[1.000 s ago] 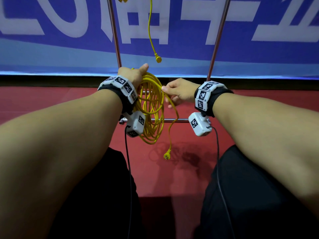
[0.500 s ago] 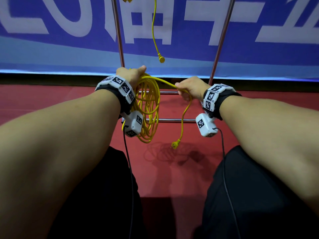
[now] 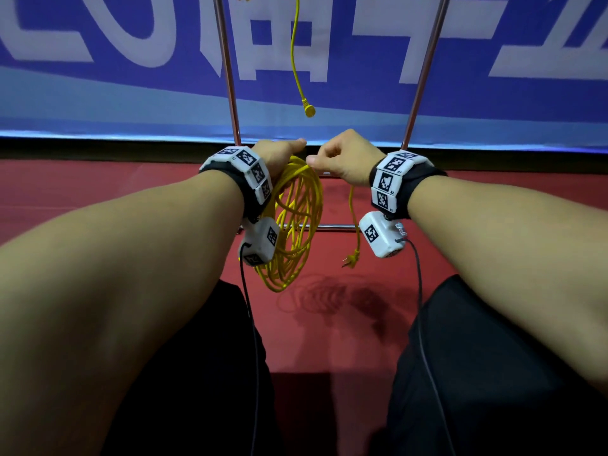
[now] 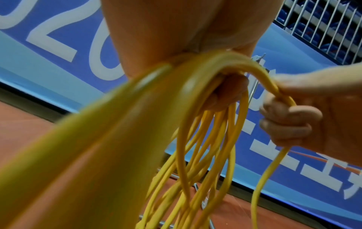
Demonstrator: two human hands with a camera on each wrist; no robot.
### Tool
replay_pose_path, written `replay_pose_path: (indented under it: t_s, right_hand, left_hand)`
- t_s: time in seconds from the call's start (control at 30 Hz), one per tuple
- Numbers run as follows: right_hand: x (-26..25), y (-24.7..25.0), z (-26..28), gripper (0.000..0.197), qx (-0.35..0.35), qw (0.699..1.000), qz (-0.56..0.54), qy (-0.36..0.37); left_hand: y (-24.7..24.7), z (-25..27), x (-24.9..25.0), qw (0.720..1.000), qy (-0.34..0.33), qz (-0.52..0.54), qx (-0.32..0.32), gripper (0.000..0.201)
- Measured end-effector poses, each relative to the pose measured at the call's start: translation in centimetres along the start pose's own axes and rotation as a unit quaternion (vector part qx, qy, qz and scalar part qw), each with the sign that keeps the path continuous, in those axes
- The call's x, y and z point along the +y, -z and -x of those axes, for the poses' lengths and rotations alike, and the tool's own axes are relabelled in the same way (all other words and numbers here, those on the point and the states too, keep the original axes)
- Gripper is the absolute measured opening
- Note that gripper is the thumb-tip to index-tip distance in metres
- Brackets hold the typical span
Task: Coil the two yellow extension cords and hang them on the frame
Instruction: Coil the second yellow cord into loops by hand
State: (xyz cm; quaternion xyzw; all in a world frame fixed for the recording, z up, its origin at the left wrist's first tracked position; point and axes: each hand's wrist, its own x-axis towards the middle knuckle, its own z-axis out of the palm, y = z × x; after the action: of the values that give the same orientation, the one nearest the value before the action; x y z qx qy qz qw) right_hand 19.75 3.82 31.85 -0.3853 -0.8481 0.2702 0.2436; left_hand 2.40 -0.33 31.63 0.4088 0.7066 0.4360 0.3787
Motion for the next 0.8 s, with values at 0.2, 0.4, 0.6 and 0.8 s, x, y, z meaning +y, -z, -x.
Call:
replay_pose_path:
  t_s: [0.2, 0.4, 0.6, 0.8]
  right_hand:
    - [-1.4, -1.2, -0.2, 0.041, 0.014, 1.0, 0.007, 0.015]
    - [0.2, -0.7, -0.2, 0.052, 0.01, 0.998, -0.067, -0.002]
    - [2.9, 0.4, 0.1, 0.048, -0.003, 0.989, -0.119, -0.084]
    - [2.7, 1.5, 0.1, 0.05, 0.105, 0.988, -0.094, -0.07]
  left_hand:
    - [-0.5, 0.0, 0.6, 0.997, -0.036, -0.045, 0.058, 0.063]
    - [-0.5, 0.0, 1.0, 0.991, -0.067, -0.074, 0.087, 0.065]
    - [0.1, -0.4, 1.1, 0.989, -0.067, 0.016, 0.13, 0.057]
    - [-0.5, -0.1, 0.9, 0.992, -0.074, 0.015, 0.1, 0.074]
